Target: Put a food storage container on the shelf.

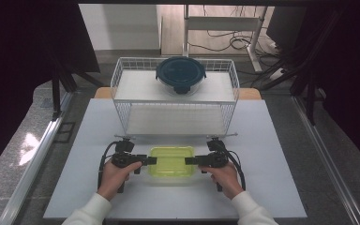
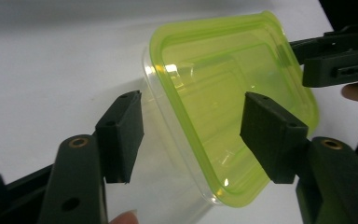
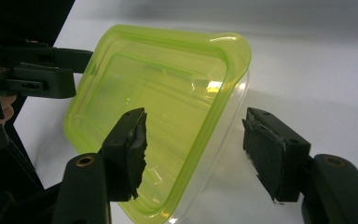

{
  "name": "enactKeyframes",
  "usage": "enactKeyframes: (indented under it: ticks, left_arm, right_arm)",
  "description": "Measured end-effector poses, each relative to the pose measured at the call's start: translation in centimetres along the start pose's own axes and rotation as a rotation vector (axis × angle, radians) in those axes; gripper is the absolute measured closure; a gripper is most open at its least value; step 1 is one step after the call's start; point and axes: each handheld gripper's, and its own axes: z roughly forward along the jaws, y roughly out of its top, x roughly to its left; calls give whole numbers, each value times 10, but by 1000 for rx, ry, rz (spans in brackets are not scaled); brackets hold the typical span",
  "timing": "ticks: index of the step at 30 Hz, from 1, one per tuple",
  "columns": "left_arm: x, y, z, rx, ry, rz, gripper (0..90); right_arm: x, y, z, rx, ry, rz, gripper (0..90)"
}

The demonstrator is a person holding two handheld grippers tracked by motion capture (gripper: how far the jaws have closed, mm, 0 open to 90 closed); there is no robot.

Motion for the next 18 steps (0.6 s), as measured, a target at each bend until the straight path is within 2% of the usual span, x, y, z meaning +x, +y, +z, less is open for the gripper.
enactKeyframes:
  ticks: [3,8,13,17,18]
  left_arm:
    - [1,-1,1,9,8,4,437]
    - [4,-2,-1,-1,-6,-17,488]
    - [5,-3,4,7,-33,-34,527]
    - [7,-4,6,16,-39,-59,608]
    - [8,-5,6,13,-45,-72,661]
  right_arm:
    - [0,0,0,-3,4,7,419]
    - [-2,-2,0,-6,21,15,480]
    - [-6,-3,2,-3,65,50,536]
    - [-7,-4,3,5,59,60,615]
    - [-8,-4,3,5,57,66,637]
